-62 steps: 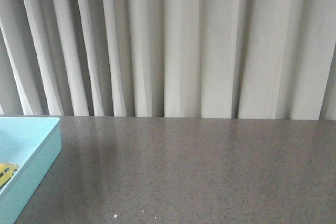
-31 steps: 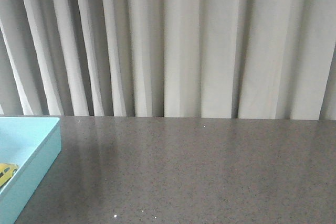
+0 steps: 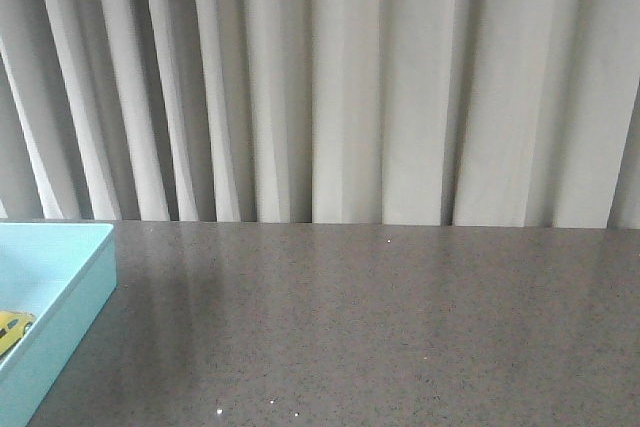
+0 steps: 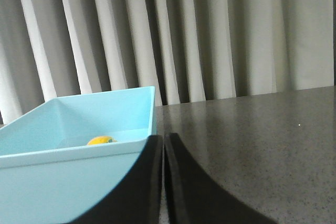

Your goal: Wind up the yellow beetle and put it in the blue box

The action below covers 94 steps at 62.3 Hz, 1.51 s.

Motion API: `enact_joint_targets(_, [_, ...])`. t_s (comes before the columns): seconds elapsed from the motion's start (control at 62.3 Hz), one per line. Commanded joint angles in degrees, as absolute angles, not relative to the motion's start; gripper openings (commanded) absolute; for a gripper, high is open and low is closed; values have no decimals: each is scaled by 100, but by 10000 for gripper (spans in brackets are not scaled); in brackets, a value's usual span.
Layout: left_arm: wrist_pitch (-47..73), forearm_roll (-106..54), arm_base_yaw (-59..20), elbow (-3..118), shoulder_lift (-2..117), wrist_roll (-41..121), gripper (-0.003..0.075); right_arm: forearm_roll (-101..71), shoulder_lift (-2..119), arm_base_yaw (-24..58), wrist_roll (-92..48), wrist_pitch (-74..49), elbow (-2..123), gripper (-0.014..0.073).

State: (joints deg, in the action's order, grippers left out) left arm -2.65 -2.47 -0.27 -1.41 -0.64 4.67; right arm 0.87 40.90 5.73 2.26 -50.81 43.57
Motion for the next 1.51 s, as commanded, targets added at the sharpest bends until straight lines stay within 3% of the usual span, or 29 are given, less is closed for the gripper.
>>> enact_joint_targets(0.0, [-478,-286,-67,-103,-172,377,-6,115,4086,575,222,-4766,4498,-7])
enact_joint_targets(0.914, [-339,-286,-67,-85,-153,377,-6,385,3849,611,110,-4578,4362,-7])
enact_joint_targets(1.235, [-339,-286,-67,-85,-153,377,-6,334,1663,-30,116,-1958,2317,-7])
enact_joint_targets(1.492, [-339,-286,-67,-85,-153,377,-6,217,396,-22,135,-408,500,-7])
